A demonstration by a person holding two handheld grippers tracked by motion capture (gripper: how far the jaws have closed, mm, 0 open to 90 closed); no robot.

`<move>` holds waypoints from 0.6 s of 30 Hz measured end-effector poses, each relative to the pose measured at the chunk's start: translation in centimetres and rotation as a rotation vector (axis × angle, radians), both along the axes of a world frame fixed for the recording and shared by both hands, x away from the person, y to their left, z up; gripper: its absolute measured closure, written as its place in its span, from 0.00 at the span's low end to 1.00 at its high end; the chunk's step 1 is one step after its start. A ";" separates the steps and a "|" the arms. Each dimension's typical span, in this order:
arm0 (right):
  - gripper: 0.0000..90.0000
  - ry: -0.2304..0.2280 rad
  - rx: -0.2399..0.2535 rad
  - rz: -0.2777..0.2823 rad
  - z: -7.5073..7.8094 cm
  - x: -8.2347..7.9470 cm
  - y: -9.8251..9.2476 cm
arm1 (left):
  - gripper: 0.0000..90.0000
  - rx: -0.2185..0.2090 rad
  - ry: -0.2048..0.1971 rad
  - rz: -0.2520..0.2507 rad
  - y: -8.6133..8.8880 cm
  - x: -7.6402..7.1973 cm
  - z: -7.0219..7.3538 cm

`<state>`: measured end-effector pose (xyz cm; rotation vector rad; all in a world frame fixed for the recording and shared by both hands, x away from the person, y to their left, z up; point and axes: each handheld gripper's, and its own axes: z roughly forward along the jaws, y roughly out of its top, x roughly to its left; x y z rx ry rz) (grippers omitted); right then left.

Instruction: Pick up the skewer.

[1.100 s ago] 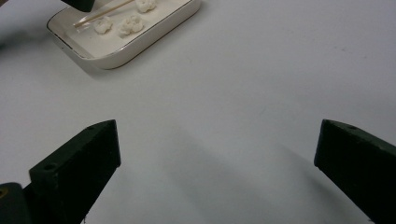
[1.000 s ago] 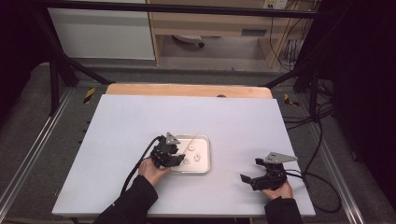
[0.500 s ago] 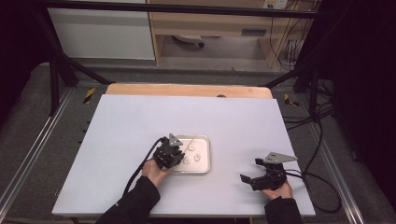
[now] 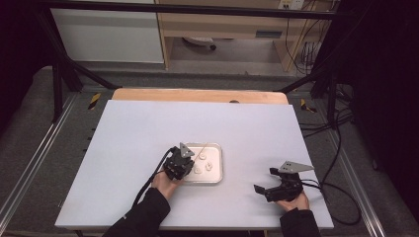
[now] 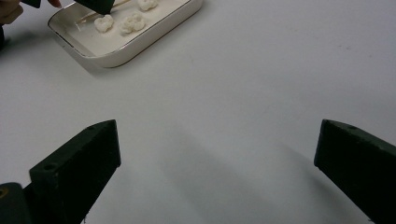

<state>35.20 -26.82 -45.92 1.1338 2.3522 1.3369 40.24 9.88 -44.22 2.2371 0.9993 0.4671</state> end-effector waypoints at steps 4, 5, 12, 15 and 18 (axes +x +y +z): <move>0.01 -0.006 0.001 -0.001 0.0 0.0 0.0 | 0.98 -0.035 0.005 0.006 0.5 0.1 0.0; 0.01 -0.006 0.001 -0.001 0.0 0.0 0.0 | 0.98 -0.041 -0.002 0.006 0.6 0.0 0.1; 0.01 -0.009 -0.002 -0.001 0.1 0.0 0.0 | 0.98 -0.070 -0.023 -0.013 1.1 -0.4 0.8; 0.01 -0.010 -0.005 0.001 0.1 0.0 0.0 | 0.98 -0.082 -0.032 -0.019 1.5 -0.7 1.2; 0.01 -0.011 -0.008 0.000 0.1 0.0 0.1 | 0.98 -0.094 -0.036 -0.029 1.9 -0.9 1.5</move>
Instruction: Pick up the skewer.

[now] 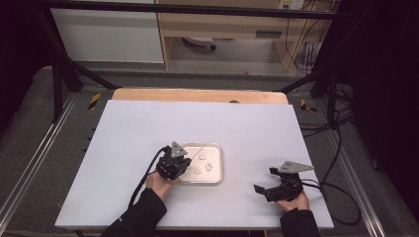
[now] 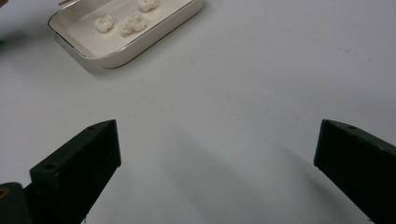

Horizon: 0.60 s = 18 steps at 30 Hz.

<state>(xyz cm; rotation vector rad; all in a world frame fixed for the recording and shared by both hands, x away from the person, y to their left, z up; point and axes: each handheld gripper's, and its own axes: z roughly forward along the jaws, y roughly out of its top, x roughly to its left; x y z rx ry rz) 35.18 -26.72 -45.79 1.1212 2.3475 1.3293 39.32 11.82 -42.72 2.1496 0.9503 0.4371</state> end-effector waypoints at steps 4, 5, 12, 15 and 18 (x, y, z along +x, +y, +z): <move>0.01 -0.011 -0.009 0.002 0.2 0.0 0.1 | 0.98 -0.005 -0.002 -0.014 0.4 -0.2 0.3; 0.01 -0.013 -0.011 0.005 0.3 0.0 0.2 | 0.98 -0.012 0.006 -0.023 0.7 -0.3 0.5; 0.01 -0.042 -0.058 0.016 0.7 0.0 0.9 | 0.98 -0.009 0.012 -0.072 0.9 -0.7 0.8; 0.01 -0.049 -0.068 0.020 0.9 0.0 1.2 | 0.98 0.008 0.006 -0.099 0.9 -0.9 1.0; 0.01 -0.067 -0.096 0.033 1.2 0.1 1.6 | 0.98 0.013 0.013 -0.119 0.8 -1.0 1.2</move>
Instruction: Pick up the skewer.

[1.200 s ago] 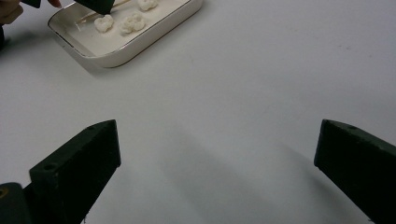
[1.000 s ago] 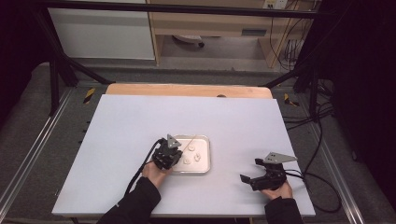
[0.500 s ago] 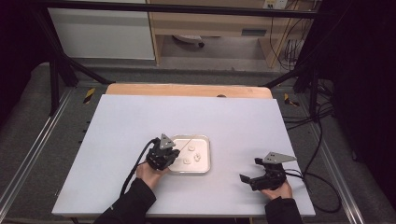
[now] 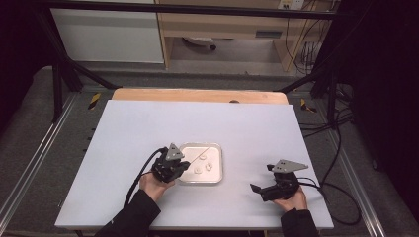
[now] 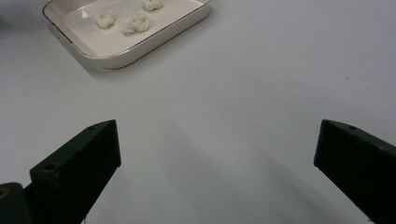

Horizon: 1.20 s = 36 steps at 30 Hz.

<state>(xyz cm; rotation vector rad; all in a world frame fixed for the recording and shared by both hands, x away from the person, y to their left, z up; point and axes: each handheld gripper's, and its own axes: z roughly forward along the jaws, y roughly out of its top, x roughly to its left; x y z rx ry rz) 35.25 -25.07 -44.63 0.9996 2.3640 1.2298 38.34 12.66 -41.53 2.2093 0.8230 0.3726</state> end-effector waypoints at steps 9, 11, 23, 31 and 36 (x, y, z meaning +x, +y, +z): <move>0.01 -0.040 -0.074 0.041 0.8 -0.2 1.4 | 0.98 0.023 0.011 -0.064 -0.5 -0.1 0.6; 0.02 -0.050 -0.090 0.050 0.9 -0.3 1.6 | 0.98 0.025 0.010 -0.072 -0.6 -0.2 0.7; 0.02 -0.098 -0.192 0.102 1.7 -0.7 3.1 | 0.98 0.063 0.007 -0.177 -2.8 -0.5 1.5; 0.04 -0.135 -0.286 0.149 2.1 -0.9 4.3 | 0.98 0.096 0.015 -0.232 -4.1 -0.6 1.8; 0.07 -0.171 -0.337 0.180 2.3 -1.0 4.9 | 0.98 0.113 0.020 -0.270 -5.2 -0.8 2.0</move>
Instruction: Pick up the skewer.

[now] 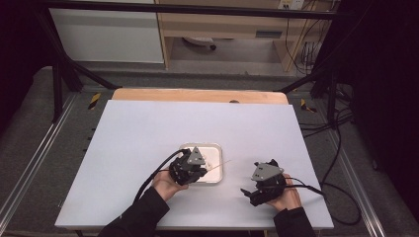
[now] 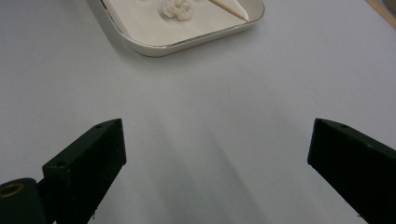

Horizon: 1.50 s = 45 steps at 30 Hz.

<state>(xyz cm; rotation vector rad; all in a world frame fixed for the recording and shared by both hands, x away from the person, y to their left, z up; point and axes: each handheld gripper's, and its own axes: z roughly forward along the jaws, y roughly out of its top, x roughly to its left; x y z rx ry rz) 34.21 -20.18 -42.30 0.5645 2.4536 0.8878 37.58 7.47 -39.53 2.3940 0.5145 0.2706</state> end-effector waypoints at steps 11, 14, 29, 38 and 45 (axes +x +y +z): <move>0.20 -0.083 -0.114 0.092 0.5 -0.6 1.4 | 0.98 0.055 0.002 -0.095 -3.2 -0.6 0.3; 0.24 -0.106 -0.132 0.108 0.6 -0.7 1.4 | 0.98 0.062 0.005 -0.109 -3.6 -0.7 0.3; 0.53 -0.180 -0.272 0.256 0.8 -1.3 1.8 | 0.98 0.109 0.027 -0.174 -6.3 -1.0 0.2; 0.67 -0.214 -0.348 0.326 0.3 -1.4 1.9 | 0.98 0.115 0.031 -0.203 -7.2 -1.4 0.2; 0.79 -0.239 -0.407 0.378 0.1 -1.4 2.0 | 0.98 0.119 0.034 -0.216 -7.3 -1.5 0.2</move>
